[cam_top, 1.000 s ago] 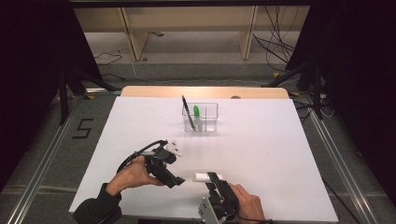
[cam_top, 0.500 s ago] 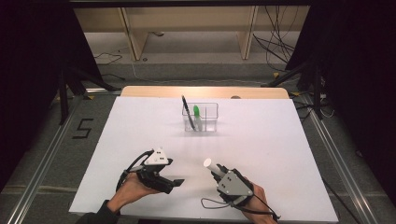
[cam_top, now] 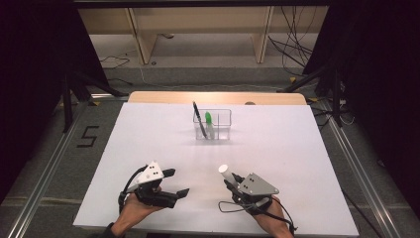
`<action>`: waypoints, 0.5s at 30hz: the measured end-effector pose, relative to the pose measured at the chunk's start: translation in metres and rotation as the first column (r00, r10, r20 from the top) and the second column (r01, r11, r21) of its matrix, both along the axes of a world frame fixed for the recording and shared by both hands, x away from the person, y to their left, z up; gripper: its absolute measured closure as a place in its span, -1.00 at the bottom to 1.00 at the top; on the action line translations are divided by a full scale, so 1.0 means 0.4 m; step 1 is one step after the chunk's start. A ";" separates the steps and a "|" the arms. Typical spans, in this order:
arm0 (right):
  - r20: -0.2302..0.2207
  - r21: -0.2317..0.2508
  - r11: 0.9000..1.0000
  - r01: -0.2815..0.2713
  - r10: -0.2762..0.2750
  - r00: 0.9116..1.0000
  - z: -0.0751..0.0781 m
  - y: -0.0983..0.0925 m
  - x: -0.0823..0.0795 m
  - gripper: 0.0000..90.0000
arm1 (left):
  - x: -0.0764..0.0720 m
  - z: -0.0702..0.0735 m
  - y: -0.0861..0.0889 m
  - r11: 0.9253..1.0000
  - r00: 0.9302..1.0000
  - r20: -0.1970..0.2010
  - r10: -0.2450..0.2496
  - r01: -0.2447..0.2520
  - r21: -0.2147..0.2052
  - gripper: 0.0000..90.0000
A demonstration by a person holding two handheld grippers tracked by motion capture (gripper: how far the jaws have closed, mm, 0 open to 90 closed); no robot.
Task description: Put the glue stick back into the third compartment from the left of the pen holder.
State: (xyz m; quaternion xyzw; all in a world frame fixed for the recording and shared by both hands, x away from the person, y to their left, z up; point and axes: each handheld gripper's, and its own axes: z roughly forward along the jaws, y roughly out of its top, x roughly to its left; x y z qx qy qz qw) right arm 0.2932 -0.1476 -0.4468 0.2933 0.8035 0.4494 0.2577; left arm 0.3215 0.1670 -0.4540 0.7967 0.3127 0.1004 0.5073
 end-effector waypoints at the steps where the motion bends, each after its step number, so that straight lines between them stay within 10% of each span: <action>1: -0.010 0.024 1.000 0.001 0.000 1.000 0.000 -0.001 0.004 0.57 | 0.000 0.001 0.005 0.999 1.000 -0.012 0.002 -0.003 -0.038 -0.65; 15: -0.122 0.195 0.979 0.050 -0.026 0.992 0.031 -0.027 0.102 0.57 | -0.006 -0.005 0.016 1.000 0.999 0.025 0.029 -0.029 -0.003 -0.65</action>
